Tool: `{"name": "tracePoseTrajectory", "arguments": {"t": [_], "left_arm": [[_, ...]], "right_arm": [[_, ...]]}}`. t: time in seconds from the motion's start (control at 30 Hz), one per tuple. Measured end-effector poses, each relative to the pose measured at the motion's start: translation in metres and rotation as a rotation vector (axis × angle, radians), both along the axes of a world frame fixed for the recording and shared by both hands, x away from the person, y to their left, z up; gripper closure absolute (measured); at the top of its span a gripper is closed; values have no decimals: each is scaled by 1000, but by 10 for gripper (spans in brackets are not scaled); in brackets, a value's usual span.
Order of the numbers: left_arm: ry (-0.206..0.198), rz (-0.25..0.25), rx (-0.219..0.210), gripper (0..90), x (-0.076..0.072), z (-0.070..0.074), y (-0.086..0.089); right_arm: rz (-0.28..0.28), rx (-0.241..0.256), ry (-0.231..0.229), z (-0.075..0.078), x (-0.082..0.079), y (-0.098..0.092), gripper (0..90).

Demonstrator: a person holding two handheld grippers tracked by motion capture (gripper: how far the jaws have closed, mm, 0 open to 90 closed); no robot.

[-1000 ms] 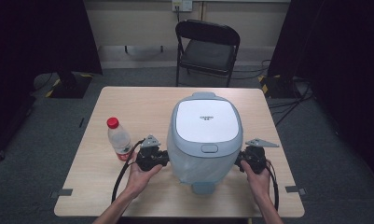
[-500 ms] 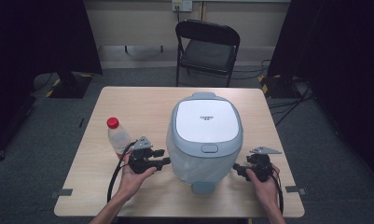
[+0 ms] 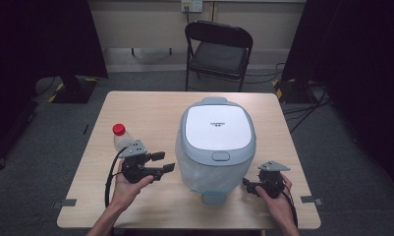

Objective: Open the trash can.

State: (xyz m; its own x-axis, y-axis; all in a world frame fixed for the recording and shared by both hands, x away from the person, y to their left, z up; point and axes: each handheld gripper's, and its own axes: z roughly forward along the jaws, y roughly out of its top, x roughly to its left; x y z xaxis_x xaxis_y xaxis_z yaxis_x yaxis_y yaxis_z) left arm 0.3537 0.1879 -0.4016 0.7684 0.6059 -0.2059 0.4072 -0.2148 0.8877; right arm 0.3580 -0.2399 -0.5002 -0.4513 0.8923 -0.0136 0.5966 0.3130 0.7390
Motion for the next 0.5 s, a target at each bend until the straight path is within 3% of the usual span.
{"name": "tracePoseTrajectory", "arguments": {"t": [0.1,0.2,0.33,0.47,0.5], "left_arm": [[-21,-34,-22,373,-2,13,5],[-33,-61,-34,425,-3,22,6],[-65,-82,-94,439,-8,48,15],[-95,-101,-105,494,-11,60,17],[-111,-127,-107,511,-10,68,15]], "right_arm": [[-7,0,-1,0,0,1,148],[-8,0,-1,0,0,1,147],[-26,-1,0,0,0,3,142],[-27,-5,-5,0,0,3,142],[-27,-3,-3,0,0,3,141]]}}
